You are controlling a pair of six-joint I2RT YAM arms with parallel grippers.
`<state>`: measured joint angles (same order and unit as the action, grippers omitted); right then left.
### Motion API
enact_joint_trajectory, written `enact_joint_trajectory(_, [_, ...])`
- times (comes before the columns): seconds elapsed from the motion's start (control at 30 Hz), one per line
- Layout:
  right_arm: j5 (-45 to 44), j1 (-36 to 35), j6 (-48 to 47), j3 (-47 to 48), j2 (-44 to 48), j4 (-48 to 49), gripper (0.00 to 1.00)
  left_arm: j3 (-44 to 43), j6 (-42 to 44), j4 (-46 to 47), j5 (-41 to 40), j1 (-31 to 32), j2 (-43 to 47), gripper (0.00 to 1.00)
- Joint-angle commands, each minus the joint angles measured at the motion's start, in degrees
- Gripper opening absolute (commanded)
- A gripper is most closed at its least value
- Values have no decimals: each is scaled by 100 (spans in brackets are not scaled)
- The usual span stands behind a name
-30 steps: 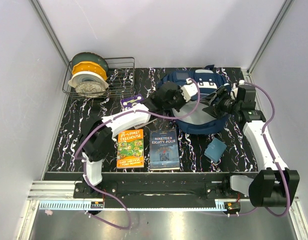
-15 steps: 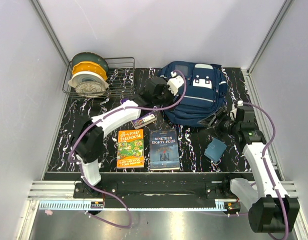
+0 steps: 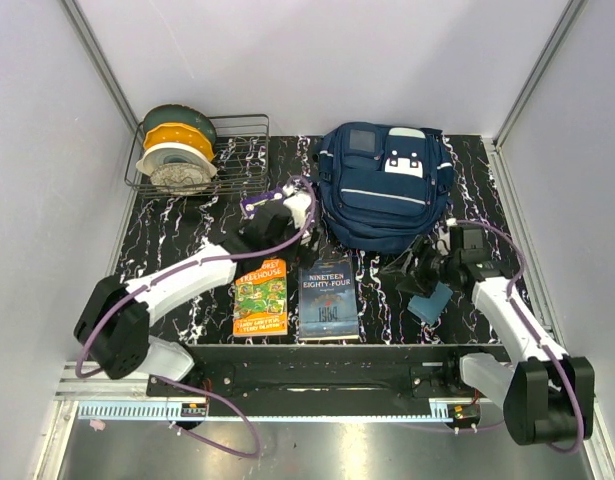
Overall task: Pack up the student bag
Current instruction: Pick up the book from the center of the board.
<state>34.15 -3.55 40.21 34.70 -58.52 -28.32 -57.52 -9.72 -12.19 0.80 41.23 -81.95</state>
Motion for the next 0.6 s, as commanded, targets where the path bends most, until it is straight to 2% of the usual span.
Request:
enact_joint_trajectory(0.0, [-136, -479, -110, 98, -282, 449, 70, 609, -777, 32, -361, -80, 759, 99])
enact_joint_trajectory(0.3, [-1102, -1542, 479, 274, -783, 959, 75, 1207, -1427, 234, 86, -519, 1410, 99])
enact_joint_trajectory(0.57, [-1253, -1825, 716, 55, -880, 1345, 75, 1708, -1919, 208, 491, -625, 1507, 99])
